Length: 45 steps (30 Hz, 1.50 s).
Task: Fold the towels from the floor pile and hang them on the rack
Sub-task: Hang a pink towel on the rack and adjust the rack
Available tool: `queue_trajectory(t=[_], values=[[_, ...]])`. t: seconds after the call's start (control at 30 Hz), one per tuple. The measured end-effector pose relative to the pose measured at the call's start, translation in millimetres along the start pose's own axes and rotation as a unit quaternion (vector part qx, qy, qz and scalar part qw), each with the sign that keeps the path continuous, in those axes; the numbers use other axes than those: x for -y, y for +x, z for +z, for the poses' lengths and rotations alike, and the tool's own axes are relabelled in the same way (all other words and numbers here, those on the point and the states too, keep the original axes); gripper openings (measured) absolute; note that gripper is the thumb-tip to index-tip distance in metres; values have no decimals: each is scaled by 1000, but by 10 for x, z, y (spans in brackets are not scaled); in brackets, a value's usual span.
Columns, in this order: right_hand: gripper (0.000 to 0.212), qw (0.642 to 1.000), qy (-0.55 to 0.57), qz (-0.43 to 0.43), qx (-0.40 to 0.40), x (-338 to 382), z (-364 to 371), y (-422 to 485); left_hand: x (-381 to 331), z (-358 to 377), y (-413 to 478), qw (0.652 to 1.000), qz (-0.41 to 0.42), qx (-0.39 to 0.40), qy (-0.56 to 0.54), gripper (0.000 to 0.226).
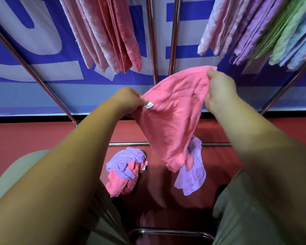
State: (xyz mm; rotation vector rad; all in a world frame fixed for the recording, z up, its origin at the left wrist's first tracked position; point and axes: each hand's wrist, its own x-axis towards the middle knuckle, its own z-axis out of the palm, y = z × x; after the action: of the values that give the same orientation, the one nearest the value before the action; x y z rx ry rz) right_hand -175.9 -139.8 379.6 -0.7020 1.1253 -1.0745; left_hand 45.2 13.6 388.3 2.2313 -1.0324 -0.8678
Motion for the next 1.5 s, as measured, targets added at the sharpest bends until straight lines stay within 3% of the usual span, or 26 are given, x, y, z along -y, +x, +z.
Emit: queue_trajectory(t=[0.13,0.3,0.57,0.73,1.1,1.4,1.5], values=[[23,970,-218,-91,48,-121,82,-231,-60,-10,-91,997,-14,-10,-74,27],[30,906,-370,-174,111,-296,207,-630,-160,60,-252,993,-25,14,-113,24],[29,787,-506,-271,227,-578,352,-940,-183,216,-297,969,-78,56,-227,9],[27,726,-556,-301,271,-673,321,-908,-159,238,-177,951,-122,86,-269,24],[34,718,-575,-289,265,-610,229,-776,-270,254,-29,932,-140,95,-320,31],[28,691,-600,-278,291,-597,151,-727,-339,319,2,927,-141,112,-329,28],[21,699,-594,-268,296,-597,124,-730,-344,326,-11,921,-137,113,-346,26]])
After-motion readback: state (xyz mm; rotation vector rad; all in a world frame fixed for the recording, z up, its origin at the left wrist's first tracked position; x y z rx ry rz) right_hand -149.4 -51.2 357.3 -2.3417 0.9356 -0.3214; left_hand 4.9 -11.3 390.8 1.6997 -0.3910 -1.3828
